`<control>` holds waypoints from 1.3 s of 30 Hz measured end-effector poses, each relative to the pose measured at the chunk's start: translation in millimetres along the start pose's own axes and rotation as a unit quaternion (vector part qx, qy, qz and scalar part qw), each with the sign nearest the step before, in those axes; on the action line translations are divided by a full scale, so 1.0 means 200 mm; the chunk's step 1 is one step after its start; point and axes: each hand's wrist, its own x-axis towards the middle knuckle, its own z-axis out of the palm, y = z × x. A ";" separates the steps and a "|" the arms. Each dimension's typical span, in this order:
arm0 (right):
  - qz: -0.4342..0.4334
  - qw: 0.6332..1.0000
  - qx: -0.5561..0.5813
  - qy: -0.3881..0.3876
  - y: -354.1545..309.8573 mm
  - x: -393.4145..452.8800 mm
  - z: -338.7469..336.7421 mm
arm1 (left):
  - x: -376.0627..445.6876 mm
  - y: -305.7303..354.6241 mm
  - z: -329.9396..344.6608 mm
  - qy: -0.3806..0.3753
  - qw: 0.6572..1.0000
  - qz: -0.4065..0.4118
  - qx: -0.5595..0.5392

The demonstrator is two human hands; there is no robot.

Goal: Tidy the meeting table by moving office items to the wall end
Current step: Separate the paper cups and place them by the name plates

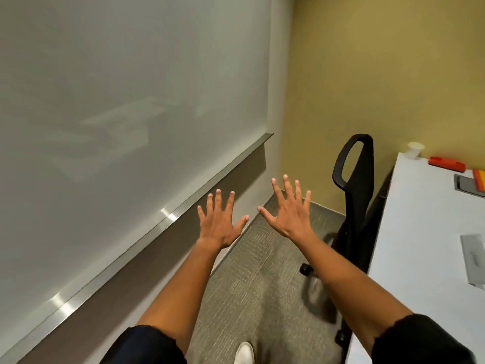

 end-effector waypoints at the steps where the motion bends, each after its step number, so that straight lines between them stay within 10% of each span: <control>1: 0.016 1.000 -0.007 -0.001 0.03 0.11 0.02 | 0.13 -0.01 0.01 -0.003 1.000 0.010 0.000; 19: 0.221 0.969 -0.060 0.087 0.67 1.59 0.04 | 2.21 0.44 0.07 -0.013 0.974 0.224 -0.016; 39: 0.514 0.838 -0.109 0.147 2.06 2.23 -0.07 | 3.54 2.00 0.43 -0.106 0.855 0.503 -0.063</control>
